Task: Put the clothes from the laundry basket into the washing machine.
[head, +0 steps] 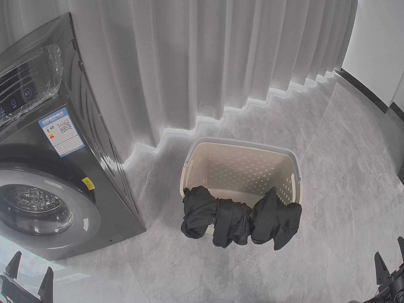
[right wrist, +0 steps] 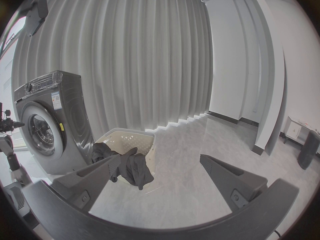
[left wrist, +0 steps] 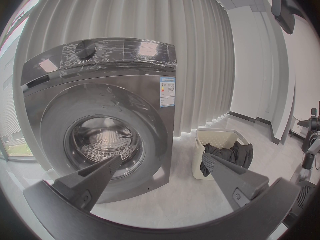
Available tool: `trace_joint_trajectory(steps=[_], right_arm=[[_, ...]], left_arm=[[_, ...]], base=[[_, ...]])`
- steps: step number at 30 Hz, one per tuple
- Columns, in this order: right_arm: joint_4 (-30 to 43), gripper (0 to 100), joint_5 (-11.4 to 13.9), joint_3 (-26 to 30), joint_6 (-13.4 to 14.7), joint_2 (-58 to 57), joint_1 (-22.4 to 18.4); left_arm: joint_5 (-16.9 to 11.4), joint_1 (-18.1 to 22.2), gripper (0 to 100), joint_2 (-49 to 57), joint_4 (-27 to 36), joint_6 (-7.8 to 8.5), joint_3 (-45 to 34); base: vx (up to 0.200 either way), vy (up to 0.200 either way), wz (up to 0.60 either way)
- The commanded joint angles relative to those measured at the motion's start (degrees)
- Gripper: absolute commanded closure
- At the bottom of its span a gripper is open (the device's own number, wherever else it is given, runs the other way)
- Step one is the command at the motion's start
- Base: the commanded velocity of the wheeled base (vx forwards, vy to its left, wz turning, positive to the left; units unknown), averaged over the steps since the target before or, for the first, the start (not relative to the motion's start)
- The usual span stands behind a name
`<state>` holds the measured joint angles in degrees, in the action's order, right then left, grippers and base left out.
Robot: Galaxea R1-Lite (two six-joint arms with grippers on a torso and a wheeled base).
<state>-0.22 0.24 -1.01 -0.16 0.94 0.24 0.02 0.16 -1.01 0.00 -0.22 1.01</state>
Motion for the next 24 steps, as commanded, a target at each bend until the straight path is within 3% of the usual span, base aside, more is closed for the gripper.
trace_joint_trajectory(steps=[1,10,22,24], right_arm=[[0.0,0,0.0,1.0,0.0,-0.1,0.0],[0.0,0,0.0,1.0,0.0,-0.1,0.0],[0.0,0,0.0,1.0,0.0,-0.1,0.0],[0.0,0,0.0,1.0,0.0,-0.1,0.0]], left_arm=[[0.1,0.0,0,1.0,0.0,-0.04,-1.0],[0.0,0.0,0,1.0,0.0,-0.04,-0.9],[0.1,0.0,0,1.0,0.0,-0.04,-0.9],[0.1,0.0,0,1.0,0.0,-0.04,-0.9]], base=[[0.000,0.000,0.00],[0.200,0.000,0.00],[0.000,0.000,0.00],[0.000,-0.200,0.00]])
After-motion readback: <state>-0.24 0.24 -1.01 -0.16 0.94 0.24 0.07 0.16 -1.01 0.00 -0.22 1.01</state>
